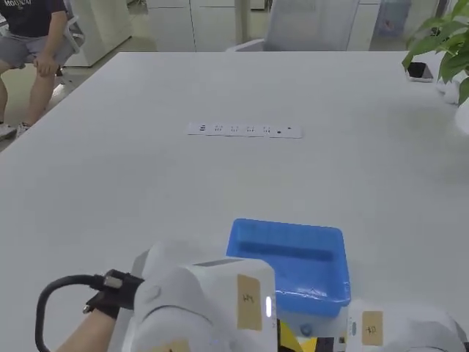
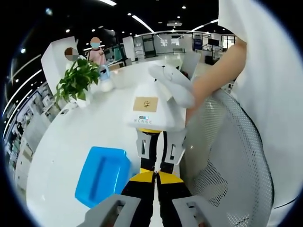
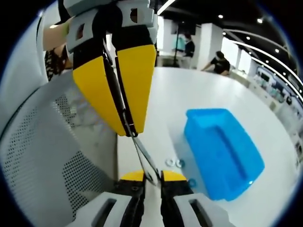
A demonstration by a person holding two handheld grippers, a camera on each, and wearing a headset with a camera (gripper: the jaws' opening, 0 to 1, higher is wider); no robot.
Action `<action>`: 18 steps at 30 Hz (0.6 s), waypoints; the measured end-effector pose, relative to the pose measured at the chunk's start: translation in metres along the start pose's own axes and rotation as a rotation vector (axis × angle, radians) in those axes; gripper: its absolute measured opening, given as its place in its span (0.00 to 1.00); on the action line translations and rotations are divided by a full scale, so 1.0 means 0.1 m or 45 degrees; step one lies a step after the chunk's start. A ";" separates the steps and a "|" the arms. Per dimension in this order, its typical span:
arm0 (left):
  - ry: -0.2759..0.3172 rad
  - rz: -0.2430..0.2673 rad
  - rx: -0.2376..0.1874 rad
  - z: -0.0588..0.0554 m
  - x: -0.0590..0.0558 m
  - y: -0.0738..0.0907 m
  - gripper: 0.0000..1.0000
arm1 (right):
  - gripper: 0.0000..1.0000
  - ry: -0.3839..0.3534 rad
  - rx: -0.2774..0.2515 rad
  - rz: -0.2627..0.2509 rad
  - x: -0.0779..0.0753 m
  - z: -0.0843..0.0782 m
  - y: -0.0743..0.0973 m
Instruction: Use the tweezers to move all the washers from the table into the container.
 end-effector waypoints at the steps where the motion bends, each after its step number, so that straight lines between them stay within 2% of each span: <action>1: 0.004 -0.008 0.006 -0.01 0.02 -0.01 0.00 | 0.08 -0.009 0.003 0.006 0.00 0.00 -0.01; 5: 0.027 -0.021 0.020 -0.03 0.08 -0.05 0.00 | 0.08 -0.035 0.020 0.011 -0.01 -0.05 -0.03; 7: 0.039 -0.028 0.009 -0.03 0.11 -0.05 0.00 | 0.08 -0.070 -0.003 0.016 -0.03 -0.05 -0.02; 9: 0.017 -0.025 0.023 -0.02 0.12 -0.05 0.00 | 0.08 -0.073 -0.003 0.005 -0.06 -0.06 -0.01; 14: -0.017 -0.026 0.020 0.04 0.14 -0.03 0.00 | 0.08 -0.099 -0.045 -0.002 -0.09 -0.02 0.02; 18: -0.001 -0.048 0.035 0.01 0.16 -0.08 0.00 | 0.09 -0.124 -0.031 0.024 -0.09 -0.05 -0.03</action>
Point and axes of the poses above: the centre of the closed fingertips' face, and the gripper's own axes: y roughly backward along the fingers, x roughly to its left, z roughly out of its top, the point moved 4 cm from there along y, roughly backward along the fingers, and after that the axes turned 11 degrees about x, right-handed, at the moved point
